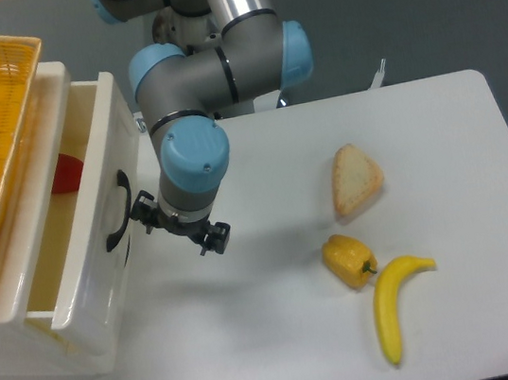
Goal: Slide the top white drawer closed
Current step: 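Push the drawer front with the gripper, sliding the drawer into the unit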
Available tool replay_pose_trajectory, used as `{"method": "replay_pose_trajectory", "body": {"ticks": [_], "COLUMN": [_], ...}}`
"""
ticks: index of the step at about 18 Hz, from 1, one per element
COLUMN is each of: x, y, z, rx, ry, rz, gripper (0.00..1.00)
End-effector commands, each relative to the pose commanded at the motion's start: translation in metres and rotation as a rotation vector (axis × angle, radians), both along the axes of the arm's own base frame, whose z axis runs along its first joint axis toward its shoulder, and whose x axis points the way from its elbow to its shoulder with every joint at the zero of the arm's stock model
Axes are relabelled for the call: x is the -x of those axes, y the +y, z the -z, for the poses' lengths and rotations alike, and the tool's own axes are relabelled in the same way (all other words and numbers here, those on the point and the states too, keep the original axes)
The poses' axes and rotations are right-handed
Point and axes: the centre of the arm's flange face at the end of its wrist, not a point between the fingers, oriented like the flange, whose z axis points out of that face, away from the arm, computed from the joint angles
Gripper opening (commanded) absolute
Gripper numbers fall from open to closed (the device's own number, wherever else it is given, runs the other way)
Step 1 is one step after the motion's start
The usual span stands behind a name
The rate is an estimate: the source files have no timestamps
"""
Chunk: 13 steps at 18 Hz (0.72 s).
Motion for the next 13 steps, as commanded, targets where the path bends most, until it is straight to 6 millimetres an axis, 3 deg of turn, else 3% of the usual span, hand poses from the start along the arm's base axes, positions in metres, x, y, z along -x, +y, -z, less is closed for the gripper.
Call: {"method": "replay_pose_trajectory", "body": {"ticks": [13], "x": [-0.013], "y": [0.006], "z": [-0.002], "rx": [-0.006], "ry": [0.003], "rz": [0.024], "gripper": [1.0]}}
